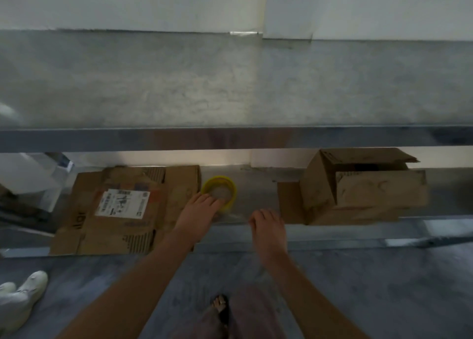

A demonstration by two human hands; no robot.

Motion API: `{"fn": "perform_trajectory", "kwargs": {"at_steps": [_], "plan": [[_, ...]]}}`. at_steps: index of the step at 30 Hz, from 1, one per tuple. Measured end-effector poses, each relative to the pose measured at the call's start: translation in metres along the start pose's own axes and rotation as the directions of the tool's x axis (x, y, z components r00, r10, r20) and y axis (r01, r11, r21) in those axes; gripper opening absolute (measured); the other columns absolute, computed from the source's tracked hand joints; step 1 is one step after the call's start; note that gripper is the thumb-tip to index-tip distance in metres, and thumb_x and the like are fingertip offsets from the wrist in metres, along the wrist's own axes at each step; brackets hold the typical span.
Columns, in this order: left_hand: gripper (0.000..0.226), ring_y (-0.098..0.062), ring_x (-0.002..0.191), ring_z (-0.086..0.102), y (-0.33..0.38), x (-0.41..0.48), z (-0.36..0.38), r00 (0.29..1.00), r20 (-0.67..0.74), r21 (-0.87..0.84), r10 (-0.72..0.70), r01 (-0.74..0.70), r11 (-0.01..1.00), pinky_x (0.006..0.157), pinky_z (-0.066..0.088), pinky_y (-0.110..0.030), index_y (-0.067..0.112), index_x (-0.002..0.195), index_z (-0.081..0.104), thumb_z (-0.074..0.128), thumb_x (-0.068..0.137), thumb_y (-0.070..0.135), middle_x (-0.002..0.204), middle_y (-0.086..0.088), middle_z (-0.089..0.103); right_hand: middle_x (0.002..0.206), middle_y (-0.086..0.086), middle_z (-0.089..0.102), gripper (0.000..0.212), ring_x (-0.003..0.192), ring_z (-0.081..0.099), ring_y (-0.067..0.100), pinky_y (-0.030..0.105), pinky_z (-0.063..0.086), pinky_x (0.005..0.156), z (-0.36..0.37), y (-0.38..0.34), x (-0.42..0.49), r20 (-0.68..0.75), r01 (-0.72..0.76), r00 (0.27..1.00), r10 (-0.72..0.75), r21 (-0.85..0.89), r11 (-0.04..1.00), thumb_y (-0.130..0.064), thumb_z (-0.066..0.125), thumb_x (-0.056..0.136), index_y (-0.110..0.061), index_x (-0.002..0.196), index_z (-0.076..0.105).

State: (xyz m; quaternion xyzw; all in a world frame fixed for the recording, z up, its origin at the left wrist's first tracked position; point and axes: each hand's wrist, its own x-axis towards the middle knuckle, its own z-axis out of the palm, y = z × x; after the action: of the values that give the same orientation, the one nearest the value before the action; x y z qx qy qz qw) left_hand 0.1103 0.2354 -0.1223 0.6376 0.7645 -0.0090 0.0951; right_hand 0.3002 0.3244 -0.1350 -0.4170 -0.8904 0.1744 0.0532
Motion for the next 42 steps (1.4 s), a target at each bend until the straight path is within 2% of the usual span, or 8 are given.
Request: {"fn": "perform_trajectory", "kwargs": {"at_steps": [6,17,21,24,28,31,34,42], "plan": [[0.055,-0.023,0.114,0.057,-0.003,-0.011,-0.023,0.99,-0.111,-0.033,0.089,-0.093,0.995,0.108,0.033,-0.036,0.021,0.13,0.055,0.059,0.078,0.004,0.12,-0.002,0.064,0.11,0.004,0.063,0.019,0.103,0.059,0.026,0.033,0.038,0.078,-0.002,-0.008,0.004,0.14,-0.076,0.988,0.065,0.073,0.994,-0.009,0.046,0.095,-0.018,0.11,0.054],[0.032,-0.023,0.104,0.059,0.049,-0.05,-0.103,0.902,-0.424,-0.196,0.075,-0.172,0.965,0.095,0.039,-0.032,0.015,0.113,0.066,0.061,0.083,0.025,0.113,-0.005,0.067,0.087,-0.006,0.055,0.011,0.074,0.057,0.013,0.02,0.038,0.063,-0.11,0.003,-0.025,-0.155,0.088,0.987,-0.036,0.346,0.934,-0.021,0.067,0.089,-0.016,0.087,0.057],[0.037,-0.021,0.096,0.061,0.093,-0.05,-0.126,0.902,-0.426,-0.227,0.075,-0.187,0.956,0.087,0.044,-0.028,0.016,0.117,0.064,0.073,0.081,0.016,0.11,-0.003,0.065,0.073,-0.017,0.057,0.016,0.062,0.054,-0.006,0.006,0.038,0.052,-0.159,0.037,-0.036,-0.06,0.09,0.995,-0.074,0.319,0.944,-0.031,0.067,0.092,-0.03,0.087,0.052],[0.04,-0.006,0.101,0.047,0.135,-0.042,-0.142,0.927,-0.374,-0.342,0.025,-0.163,0.925,0.089,0.041,-0.022,0.026,0.125,0.058,0.069,0.086,0.031,0.112,0.009,0.055,0.079,-0.018,0.06,0.012,0.071,0.058,-0.007,0.009,0.047,0.064,-0.202,0.073,-0.039,-0.003,0.109,0.993,-0.114,0.321,0.941,-0.033,0.064,0.092,-0.035,0.09,0.053],[0.054,-0.011,0.111,0.047,0.191,-0.019,-0.16,0.957,-0.282,-0.411,-0.069,-0.056,0.91,0.095,0.045,-0.032,0.037,0.132,0.049,0.069,0.082,0.043,0.124,0.007,0.053,0.082,-0.02,0.06,0.016,0.077,0.056,-0.009,0.012,0.048,0.072,-0.254,0.121,-0.036,-0.005,0.132,0.99,-0.139,0.342,0.93,-0.032,0.068,0.09,-0.036,0.094,0.053],[0.051,-0.012,0.105,0.052,0.22,0.0,-0.176,0.93,-0.305,-0.524,-0.207,0.017,0.851,0.083,0.05,-0.028,0.048,0.123,0.046,0.073,0.082,0.034,0.12,0.01,0.054,0.076,-0.028,0.053,0.023,0.067,0.054,-0.014,0.004,0.039,0.056,-0.284,0.148,-0.031,-0.054,0.128,0.992,-0.115,0.402,0.907,-0.038,0.073,0.085,-0.039,0.1,0.056],[0.044,-0.002,0.098,0.052,0.244,0.014,-0.192,0.944,-0.272,-0.61,-0.188,-0.018,0.792,0.071,0.047,-0.018,0.053,0.105,0.048,0.076,0.072,0.05,0.108,0.022,0.053,0.073,-0.024,0.061,0.012,0.07,0.058,-0.016,-0.001,0.04,0.061,-0.307,0.174,-0.027,-0.109,0.137,0.989,-0.097,0.459,0.878,-0.037,0.076,0.083,-0.036,0.085,0.064],[0.035,0.002,0.096,0.049,0.275,0.059,-0.208,0.926,-0.365,-0.526,-0.097,-0.119,0.842,0.077,0.039,-0.016,0.038,0.106,0.056,0.076,0.078,0.038,0.104,0.018,0.057,0.075,-0.012,0.073,0.007,0.069,0.069,0.002,0.035,0.06,0.082,-0.313,0.222,-0.004,-0.01,0.029,1.0,-0.029,0.63,0.776,-0.033,0.075,0.085,-0.028,0.085,0.07]]}}
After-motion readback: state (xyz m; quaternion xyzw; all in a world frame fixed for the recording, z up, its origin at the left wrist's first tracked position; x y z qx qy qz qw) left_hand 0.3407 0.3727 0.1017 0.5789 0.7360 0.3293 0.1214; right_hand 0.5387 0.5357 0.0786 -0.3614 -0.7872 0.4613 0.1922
